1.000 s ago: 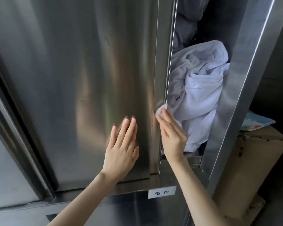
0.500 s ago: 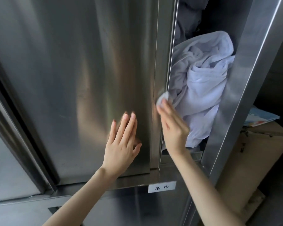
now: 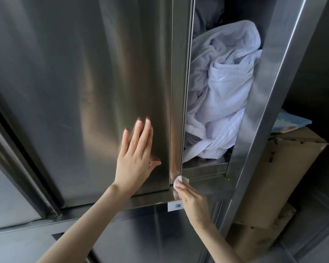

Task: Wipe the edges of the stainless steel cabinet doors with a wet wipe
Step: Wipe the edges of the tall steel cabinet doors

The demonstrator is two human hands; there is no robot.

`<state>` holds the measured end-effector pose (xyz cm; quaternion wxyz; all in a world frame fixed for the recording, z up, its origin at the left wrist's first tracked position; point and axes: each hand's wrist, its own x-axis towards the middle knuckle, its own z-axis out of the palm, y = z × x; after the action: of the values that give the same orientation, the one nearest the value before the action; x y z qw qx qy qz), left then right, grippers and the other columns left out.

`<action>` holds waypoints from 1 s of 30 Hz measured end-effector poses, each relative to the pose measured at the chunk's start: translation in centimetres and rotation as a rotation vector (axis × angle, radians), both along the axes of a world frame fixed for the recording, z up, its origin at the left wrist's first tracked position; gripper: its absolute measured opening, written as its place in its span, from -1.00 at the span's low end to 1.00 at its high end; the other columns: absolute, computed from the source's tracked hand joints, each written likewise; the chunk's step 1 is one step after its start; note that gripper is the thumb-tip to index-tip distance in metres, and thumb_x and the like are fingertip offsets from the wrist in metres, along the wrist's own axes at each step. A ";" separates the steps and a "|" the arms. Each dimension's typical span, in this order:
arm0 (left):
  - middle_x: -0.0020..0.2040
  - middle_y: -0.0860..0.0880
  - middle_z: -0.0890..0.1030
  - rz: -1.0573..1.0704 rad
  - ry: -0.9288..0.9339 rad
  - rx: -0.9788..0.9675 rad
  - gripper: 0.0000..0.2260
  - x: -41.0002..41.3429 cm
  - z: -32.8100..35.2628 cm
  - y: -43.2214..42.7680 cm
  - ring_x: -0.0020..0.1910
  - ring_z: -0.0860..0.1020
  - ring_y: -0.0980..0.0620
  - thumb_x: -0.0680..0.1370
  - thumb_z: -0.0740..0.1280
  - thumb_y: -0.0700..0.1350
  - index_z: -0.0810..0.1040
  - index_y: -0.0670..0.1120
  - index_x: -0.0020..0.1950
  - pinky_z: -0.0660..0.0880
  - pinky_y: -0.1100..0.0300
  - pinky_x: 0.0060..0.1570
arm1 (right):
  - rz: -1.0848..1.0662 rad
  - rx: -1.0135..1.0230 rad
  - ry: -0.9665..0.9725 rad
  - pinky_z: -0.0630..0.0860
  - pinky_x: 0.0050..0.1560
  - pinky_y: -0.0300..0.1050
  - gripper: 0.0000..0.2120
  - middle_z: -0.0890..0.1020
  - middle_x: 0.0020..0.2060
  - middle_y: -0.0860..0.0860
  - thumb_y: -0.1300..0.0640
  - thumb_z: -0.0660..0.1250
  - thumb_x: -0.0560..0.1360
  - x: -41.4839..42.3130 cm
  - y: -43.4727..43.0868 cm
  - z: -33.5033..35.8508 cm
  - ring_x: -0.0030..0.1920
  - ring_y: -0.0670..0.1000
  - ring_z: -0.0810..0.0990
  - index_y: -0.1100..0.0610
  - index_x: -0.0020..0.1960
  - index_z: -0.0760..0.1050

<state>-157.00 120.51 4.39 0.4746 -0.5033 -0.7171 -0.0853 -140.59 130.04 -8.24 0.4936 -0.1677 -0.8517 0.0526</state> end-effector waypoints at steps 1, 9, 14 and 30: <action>0.56 -0.18 0.06 -0.002 0.004 0.001 0.00 0.1 0.0 0.2 0.56 -0.04 -0.15 0.30 0.55 0.16 0.12 -0.27 0.51 -0.08 -0.12 0.50 | -0.007 -0.002 0.050 0.56 0.05 -0.22 -0.74 0.69 -0.03 0.02 0.43 0.56 0.22 0.4 0.0 0.2 0.00 -0.06 0.66 0.25 -0.12 0.68; 0.53 -0.19 0.14 -0.055 0.014 0.052 -0.06 1.7 -0.1 2.1 0.53 0.09 -0.18 0.27 0.60 0.10 0.23 -0.29 0.45 0.00 -0.13 0.47 | -0.091 -0.023 0.283 0.55 0.13 -0.12 -0.82 0.66 0.06 0.09 0.34 0.41 0.40 4.4 0.5 3.8 0.12 0.01 0.63 0.27 0.01 0.65; 0.53 -0.18 0.14 -0.083 0.015 0.062 -0.09 3.2 -0.2 4.0 0.52 0.11 -0.18 0.26 0.60 0.09 0.30 -0.31 0.42 -0.01 -0.12 0.48 | -0.130 -0.031 0.301 0.55 0.10 -0.11 -0.83 0.66 0.04 0.11 0.26 0.34 0.47 6.1 0.8 4.8 0.08 0.03 0.64 0.30 -0.01 0.65; 0.55 -0.12 0.12 -0.112 0.063 0.048 -0.15 8.5 -0.3 10.4 0.53 0.11 -0.14 0.26 0.58 0.14 0.40 -0.29 0.38 -0.01 -0.10 0.49 | -0.187 0.002 0.293 0.58 0.03 -0.15 -0.66 0.67 0.00 0.09 0.50 0.52 0.23 9.6 4.0 6.3 0.04 0.00 0.65 0.27 -0.03 0.66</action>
<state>-148.50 130.86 4.07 0.5033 -0.5336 -0.6702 -0.1133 -130.99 134.05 -1.96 0.6153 -0.2364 -0.7514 0.0295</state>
